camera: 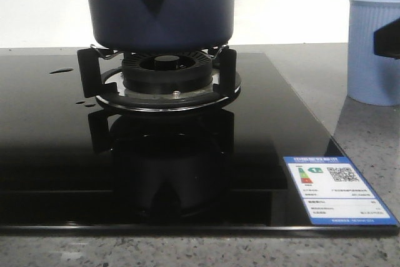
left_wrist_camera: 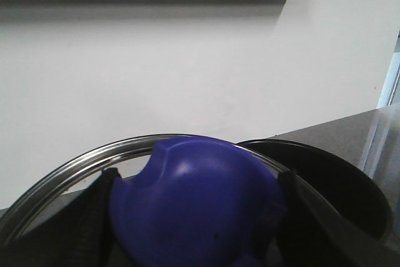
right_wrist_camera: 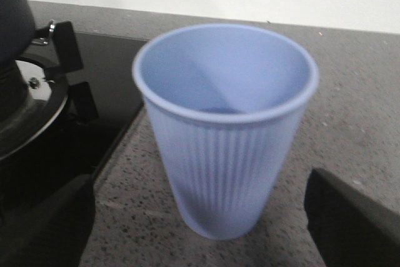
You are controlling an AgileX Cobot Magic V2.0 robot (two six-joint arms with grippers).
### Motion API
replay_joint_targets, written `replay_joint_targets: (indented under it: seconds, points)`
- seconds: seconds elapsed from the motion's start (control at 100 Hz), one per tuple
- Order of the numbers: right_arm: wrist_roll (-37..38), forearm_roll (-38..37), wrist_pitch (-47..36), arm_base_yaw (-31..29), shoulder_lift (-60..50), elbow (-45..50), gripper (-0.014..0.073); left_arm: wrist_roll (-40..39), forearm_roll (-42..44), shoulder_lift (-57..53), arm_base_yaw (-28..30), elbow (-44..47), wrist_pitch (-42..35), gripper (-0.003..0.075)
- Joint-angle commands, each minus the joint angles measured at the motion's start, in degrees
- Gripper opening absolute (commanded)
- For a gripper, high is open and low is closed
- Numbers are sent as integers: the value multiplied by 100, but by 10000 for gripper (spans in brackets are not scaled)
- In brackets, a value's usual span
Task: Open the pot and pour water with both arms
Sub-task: 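Grasp the light blue cup with the right gripper and lift it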
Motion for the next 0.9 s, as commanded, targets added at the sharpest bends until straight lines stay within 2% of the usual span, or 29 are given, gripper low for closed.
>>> replay_joint_targets:
  seconds: [0.0,0.5,0.89]
  points:
    - [7,-177,-705,125,124,-142,613,2,-475,-93,4,-192,38,298]
    - [397,-187,-2039,159,1145,-153,613,2,-475,-93,4,-192,69,298]
    - [518,-384,-2347,159,1519,-177,613,2,-475,-93,4,-192,69,298]
